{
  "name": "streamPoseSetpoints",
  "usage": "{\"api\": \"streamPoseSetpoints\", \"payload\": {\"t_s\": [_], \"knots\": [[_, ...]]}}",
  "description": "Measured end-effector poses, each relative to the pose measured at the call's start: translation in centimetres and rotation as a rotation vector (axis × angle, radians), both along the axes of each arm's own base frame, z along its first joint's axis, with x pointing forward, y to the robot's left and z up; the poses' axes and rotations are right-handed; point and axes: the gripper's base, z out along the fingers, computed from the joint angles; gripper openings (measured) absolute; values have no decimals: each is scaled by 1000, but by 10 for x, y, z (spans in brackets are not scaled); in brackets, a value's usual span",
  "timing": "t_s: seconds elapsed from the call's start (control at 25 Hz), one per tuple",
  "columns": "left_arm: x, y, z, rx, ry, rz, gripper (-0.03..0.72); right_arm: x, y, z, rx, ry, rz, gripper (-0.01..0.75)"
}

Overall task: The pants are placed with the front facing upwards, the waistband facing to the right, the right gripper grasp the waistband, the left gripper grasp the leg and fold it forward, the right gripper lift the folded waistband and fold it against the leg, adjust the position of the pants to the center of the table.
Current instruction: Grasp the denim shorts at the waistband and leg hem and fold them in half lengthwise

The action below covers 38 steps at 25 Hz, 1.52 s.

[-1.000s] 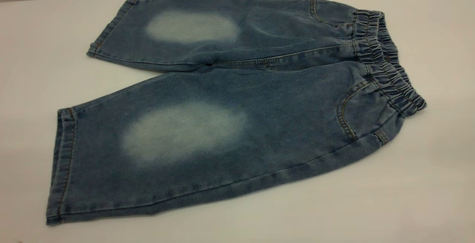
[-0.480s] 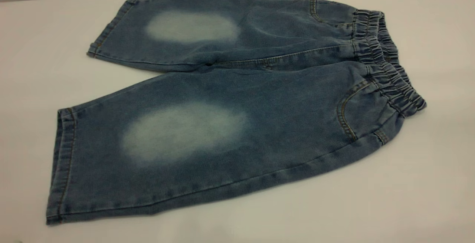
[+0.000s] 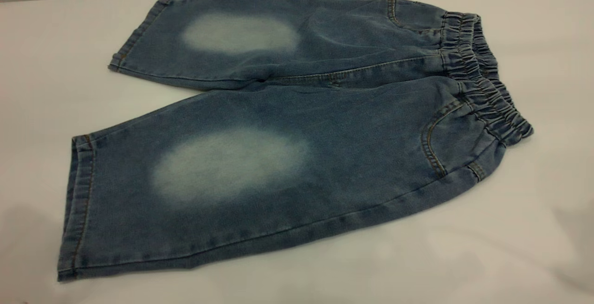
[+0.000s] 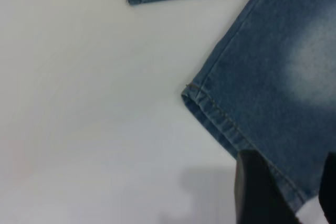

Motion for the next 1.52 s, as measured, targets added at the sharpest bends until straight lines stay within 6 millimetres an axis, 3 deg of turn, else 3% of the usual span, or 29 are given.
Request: {"api": "streamPoseSetpoints", "payload": {"t_s": [0.24, 0.48, 0.72, 0.96, 1.24, 1.52], "knots": [[27, -3, -18, -45, 30, 23, 299, 38, 2, -40, -13, 134, -5, 293], [40, -6, -35, -59, 103, -6, 336, 68, -3, -86, -83, 218, -29, 293], [44, -13, -37, -104, 88, -76, 382, 95, -31, -108, -63, 256, -179, 293], [47, -18, -33, -138, 29, -128, 388, 90, -62, -108, 30, 341, -290, 293], [56, -25, -45, -163, 66, -141, 387, 91, -49, -116, 151, 374, -173, 293], [67, -54, -77, -84, 131, -282, 406, 103, -40, -152, 265, 411, -97, 293]]}}
